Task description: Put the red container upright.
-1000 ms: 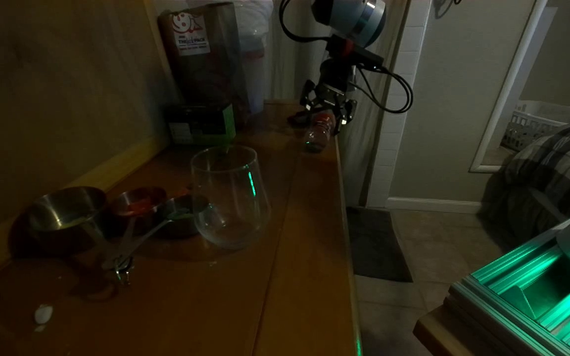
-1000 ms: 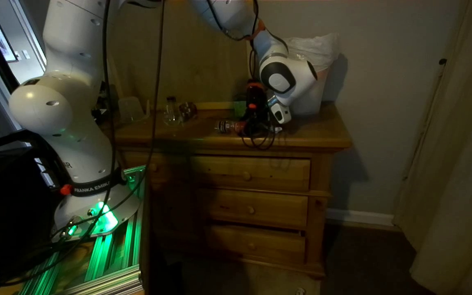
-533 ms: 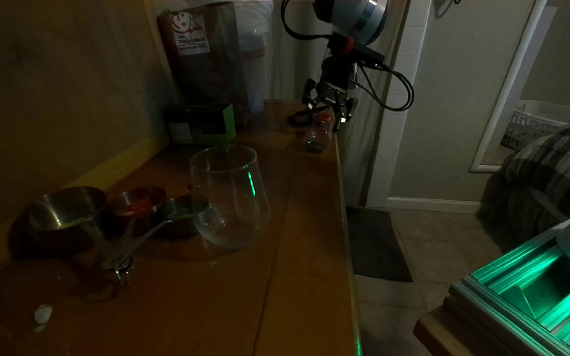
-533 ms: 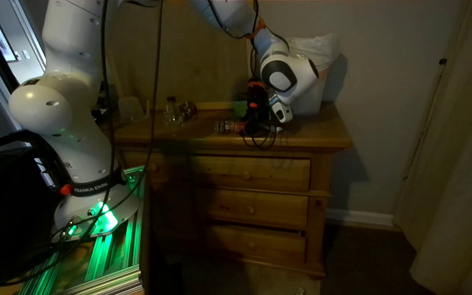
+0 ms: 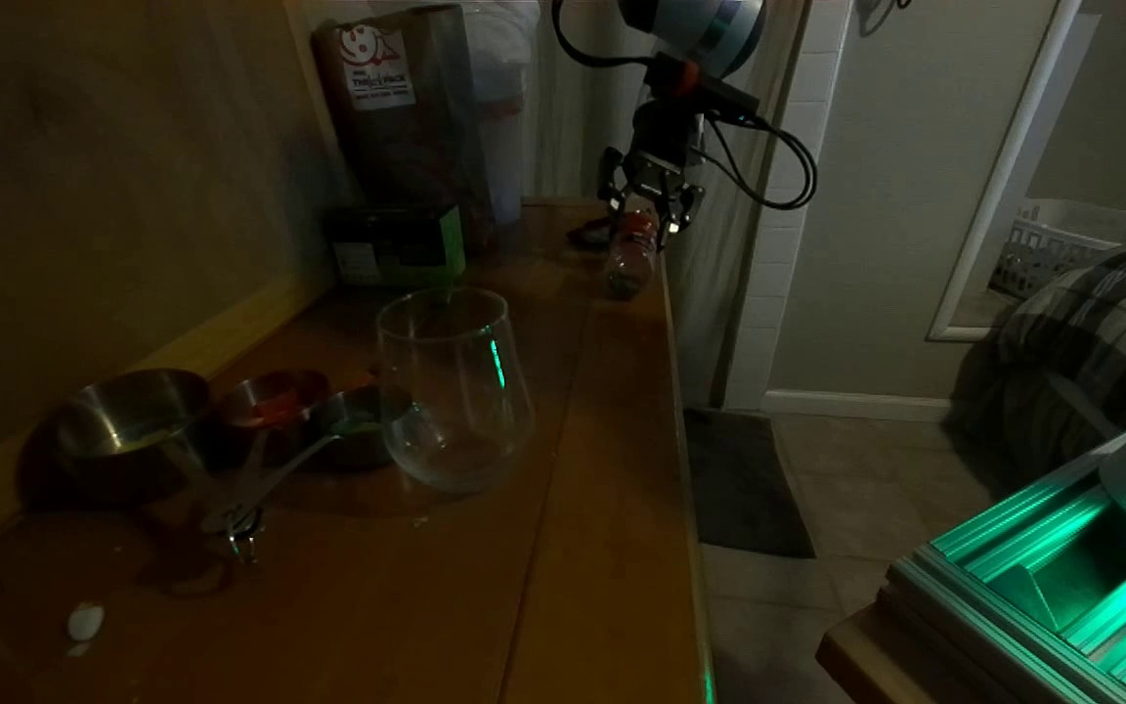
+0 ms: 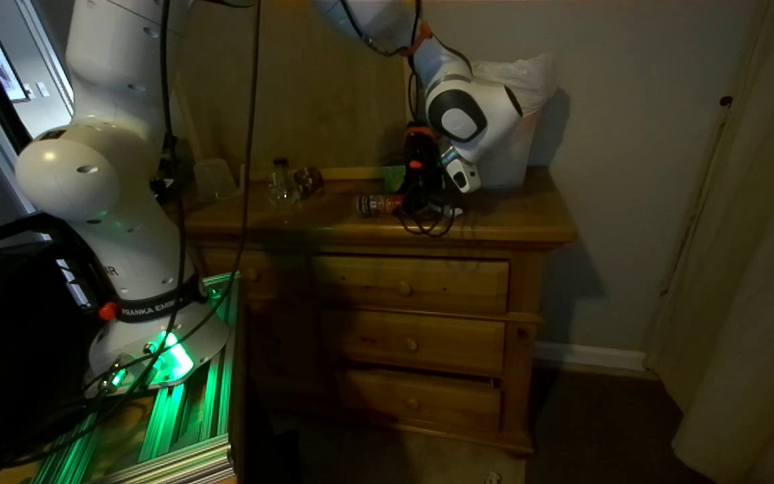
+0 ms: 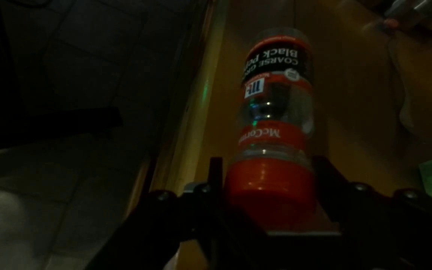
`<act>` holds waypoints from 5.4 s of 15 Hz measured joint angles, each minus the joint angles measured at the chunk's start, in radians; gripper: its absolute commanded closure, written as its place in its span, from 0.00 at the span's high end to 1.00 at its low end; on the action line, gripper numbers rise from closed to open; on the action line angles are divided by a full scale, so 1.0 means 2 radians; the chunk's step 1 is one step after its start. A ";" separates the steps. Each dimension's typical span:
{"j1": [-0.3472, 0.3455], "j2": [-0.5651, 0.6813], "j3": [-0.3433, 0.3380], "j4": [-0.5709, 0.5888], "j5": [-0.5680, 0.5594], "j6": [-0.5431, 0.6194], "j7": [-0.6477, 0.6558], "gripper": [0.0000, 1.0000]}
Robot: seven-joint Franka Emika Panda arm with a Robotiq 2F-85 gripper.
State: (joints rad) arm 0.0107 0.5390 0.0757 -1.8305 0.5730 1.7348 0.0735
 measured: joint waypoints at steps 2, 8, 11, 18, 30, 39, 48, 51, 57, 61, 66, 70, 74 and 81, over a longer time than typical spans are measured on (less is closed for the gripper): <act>0.013 -0.026 0.001 0.000 -0.026 -0.001 0.008 0.35; 0.079 -0.119 0.015 0.000 -0.142 -0.011 0.051 0.35; 0.099 -0.150 0.028 -0.003 -0.195 -0.008 0.048 0.35; 0.110 -0.198 0.047 -0.068 -0.280 0.115 -0.012 0.35; 0.109 -0.242 0.074 -0.208 -0.251 0.457 -0.213 0.35; 0.109 -0.231 0.111 -0.241 -0.189 0.523 -0.351 0.35; 0.106 -0.227 0.125 -0.261 -0.038 0.556 -0.508 0.35; 0.105 -0.227 0.125 -0.263 -0.015 0.562 -0.537 0.85; 0.103 -0.229 0.125 -0.274 -0.006 0.562 -0.556 1.00; 0.103 -0.240 0.124 -0.278 -0.007 0.558 -0.558 1.00; 0.102 -0.291 0.107 -0.293 -0.019 0.503 -0.549 1.00; 0.105 -0.356 0.076 -0.300 -0.020 0.377 -0.537 1.00; 0.108 -0.424 0.045 -0.299 -0.022 0.235 -0.500 1.00; 0.108 -0.511 0.020 -0.307 -0.052 0.151 -0.420 1.00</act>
State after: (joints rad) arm 0.2272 -0.4830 0.1154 -2.4436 0.4680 2.0360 -0.7671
